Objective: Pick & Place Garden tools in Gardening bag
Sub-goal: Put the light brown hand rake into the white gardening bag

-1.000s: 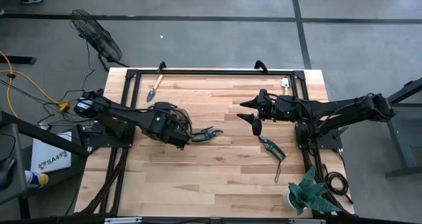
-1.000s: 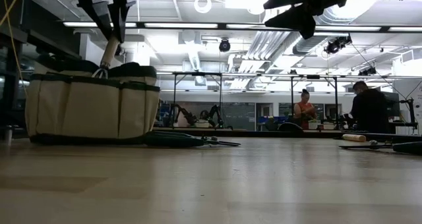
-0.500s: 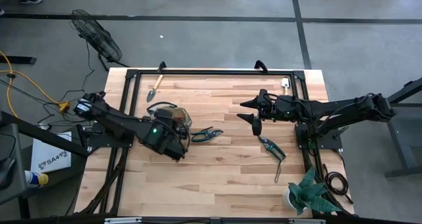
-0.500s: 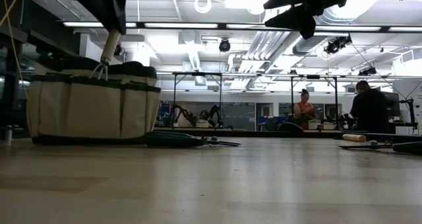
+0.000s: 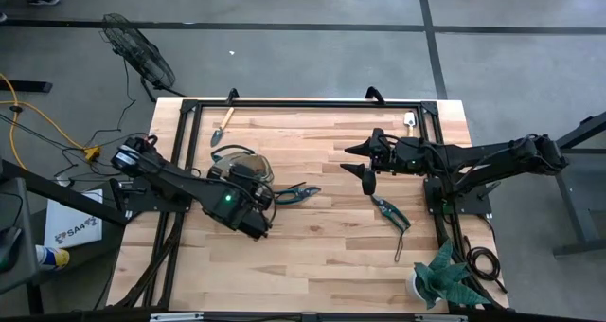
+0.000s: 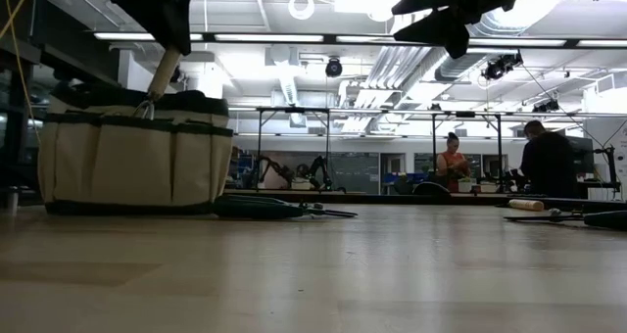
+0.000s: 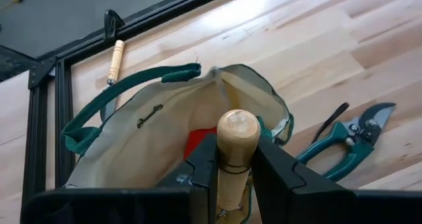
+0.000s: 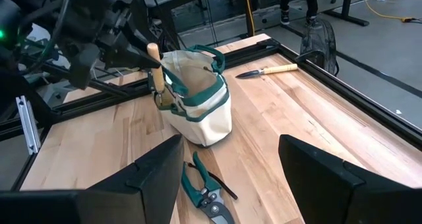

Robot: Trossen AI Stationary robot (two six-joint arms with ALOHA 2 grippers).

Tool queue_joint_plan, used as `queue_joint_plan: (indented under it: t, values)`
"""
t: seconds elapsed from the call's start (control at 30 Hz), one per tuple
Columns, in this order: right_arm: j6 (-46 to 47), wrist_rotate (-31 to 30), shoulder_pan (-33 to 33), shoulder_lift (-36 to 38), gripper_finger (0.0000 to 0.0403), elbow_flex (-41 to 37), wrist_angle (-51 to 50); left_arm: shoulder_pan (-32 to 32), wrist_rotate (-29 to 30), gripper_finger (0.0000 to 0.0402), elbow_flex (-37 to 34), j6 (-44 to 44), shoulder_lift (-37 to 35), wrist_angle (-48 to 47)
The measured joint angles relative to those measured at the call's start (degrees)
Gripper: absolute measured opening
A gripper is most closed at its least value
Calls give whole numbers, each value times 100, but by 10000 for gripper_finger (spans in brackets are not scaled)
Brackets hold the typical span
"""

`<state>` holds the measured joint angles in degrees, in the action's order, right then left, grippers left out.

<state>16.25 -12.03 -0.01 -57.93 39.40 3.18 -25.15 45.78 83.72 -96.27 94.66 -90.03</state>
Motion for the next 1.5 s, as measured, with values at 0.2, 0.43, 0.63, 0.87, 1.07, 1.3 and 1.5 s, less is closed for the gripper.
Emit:
queue_joint_plan:
  t: [0.2,0.43,0.63,0.87,1.07,1.3,1.5]
  values:
    - [0,0,2,0,240,0,0,2,-187,58,0,-279,292,-6]
    - [0,18,0,0,240,0,-2,173,-398,58,-20,-472,489,8]
    - [0,19,1,0,240,-1,-2,435,-646,58,-170,-719,489,-1]
    - [0,20,2,0,240,-1,-2,571,-996,85,-173,-574,489,-2]
    - [0,20,0,0,240,-2,-2,564,-1134,180,-166,-579,489,-8]
    - [0,20,2,0,240,-2,-1,570,-1188,238,40,-308,328,0]
    - [-2,30,0,0,240,-2,-4,568,-1249,245,74,-128,-107,6]
